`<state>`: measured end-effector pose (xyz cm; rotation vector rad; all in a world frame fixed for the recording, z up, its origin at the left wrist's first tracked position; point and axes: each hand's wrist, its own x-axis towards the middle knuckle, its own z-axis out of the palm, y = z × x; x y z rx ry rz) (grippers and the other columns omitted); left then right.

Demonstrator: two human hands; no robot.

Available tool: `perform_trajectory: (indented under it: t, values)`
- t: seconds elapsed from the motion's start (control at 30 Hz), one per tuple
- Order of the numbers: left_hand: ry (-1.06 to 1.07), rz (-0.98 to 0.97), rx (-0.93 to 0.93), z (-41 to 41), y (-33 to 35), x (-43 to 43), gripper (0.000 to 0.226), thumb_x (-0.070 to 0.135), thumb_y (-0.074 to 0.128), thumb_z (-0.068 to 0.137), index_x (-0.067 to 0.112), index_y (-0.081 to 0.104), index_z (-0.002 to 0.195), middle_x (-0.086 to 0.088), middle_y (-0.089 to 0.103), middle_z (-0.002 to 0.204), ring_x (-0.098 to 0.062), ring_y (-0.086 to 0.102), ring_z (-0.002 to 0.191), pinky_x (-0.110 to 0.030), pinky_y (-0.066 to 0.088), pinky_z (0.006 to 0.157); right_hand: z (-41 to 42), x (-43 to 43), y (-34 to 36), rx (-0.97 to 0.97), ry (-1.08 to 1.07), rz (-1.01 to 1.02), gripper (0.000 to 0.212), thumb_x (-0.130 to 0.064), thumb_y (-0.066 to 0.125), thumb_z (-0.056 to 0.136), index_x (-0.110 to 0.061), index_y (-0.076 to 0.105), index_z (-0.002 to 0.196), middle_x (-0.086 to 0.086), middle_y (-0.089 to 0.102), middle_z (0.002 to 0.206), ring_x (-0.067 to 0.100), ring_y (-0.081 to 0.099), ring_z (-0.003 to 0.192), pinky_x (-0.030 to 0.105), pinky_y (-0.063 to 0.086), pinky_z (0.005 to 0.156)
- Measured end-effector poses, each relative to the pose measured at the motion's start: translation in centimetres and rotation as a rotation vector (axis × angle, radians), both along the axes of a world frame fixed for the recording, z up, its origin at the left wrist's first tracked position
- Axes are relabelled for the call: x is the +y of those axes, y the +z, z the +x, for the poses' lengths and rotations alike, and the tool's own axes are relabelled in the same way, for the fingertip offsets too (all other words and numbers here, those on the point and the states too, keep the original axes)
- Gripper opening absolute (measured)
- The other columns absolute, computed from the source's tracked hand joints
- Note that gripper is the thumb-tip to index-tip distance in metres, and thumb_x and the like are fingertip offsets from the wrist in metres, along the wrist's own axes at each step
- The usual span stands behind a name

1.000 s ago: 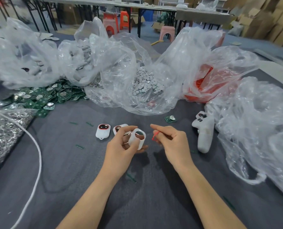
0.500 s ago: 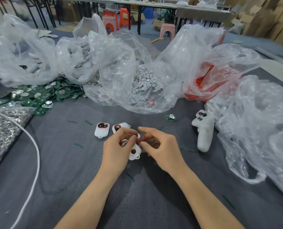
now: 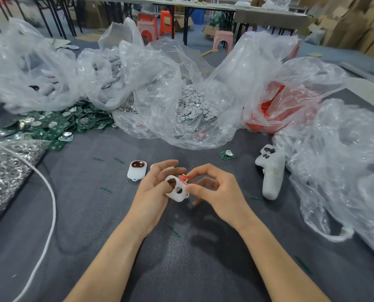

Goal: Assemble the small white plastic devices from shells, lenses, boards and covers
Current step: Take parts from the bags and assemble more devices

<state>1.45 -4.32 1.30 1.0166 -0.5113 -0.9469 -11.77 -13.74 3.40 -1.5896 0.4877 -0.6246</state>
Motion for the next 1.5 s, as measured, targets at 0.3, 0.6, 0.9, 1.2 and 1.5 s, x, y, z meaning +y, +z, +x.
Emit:
perform_trajectory:
  t: [0.3, 0.6, 0.9, 1.2, 1.5]
  values:
    - [-0.061, -0.170, 0.442, -0.3, 0.2, -0.3, 0.043, -0.008, 0.046, 0.078, 0.004, 0.047, 0.119, -0.021, 0.064, 0.122, -0.028, 0.063, 0.113, -0.034, 0.057, 0.078, 0.6, 0.7, -0.9, -0.001, -0.053, 0.038, 0.019, -0.004, 0.077, 0.077, -0.005, 0.062, 0.088, 0.011, 0.069, 0.076, 0.022, 0.068, 0.063, 0.029, 0.057, 0.060]
    - [-0.066, 0.029, 0.005, -1.5, -0.2, -0.4, 0.037, -0.003, 0.049, 0.093, 0.013, 0.056, 0.125, -0.005, 0.069, 0.115, -0.018, 0.065, 0.106, -0.027, 0.055, 0.088, 0.2, -0.1, -0.1, 0.098, -0.294, -0.351, 0.022, -0.012, 0.079, 0.076, -0.025, 0.067, 0.090, -0.009, 0.065, 0.087, 0.004, 0.060, 0.074, 0.018, 0.050, 0.067]
    - [-0.097, 0.027, 0.004, -1.8, 0.2, -0.2, 0.037, 0.007, 0.055, 0.087, 0.012, 0.057, 0.123, -0.006, 0.070, 0.113, -0.019, 0.065, 0.106, -0.029, 0.054, 0.089, 0.2, 0.2, -0.1, 0.088, -0.261, -0.411, 0.017, -0.018, 0.080, 0.075, -0.026, 0.069, 0.085, -0.006, 0.065, 0.085, 0.007, 0.062, 0.074, 0.019, 0.050, 0.068]
    - [-0.107, 0.030, -0.019, -1.7, 0.0, -0.2, 0.037, 0.013, 0.056, 0.085, 0.012, 0.057, 0.122, -0.005, 0.070, 0.113, -0.020, 0.064, 0.109, -0.033, 0.053, 0.093, 0.3, 0.1, -0.4, 0.119, -0.260, -0.419, 0.013, -0.015, 0.080, 0.076, -0.016, 0.070, 0.085, 0.000, 0.065, 0.085, 0.013, 0.064, 0.074, 0.030, 0.054, 0.069]
    - [-0.068, 0.090, -0.112, -1.8, -0.2, -0.3, 0.028, 0.004, 0.047, 0.096, 0.016, 0.060, 0.117, -0.004, 0.072, 0.108, -0.019, 0.065, 0.106, -0.032, 0.055, 0.091, 0.3, 0.2, -0.6, 0.127, -0.263, -0.548, 0.015, -0.009, 0.080, 0.075, -0.013, 0.070, 0.087, -0.001, 0.062, 0.084, 0.010, 0.061, 0.072, 0.020, 0.051, 0.065]
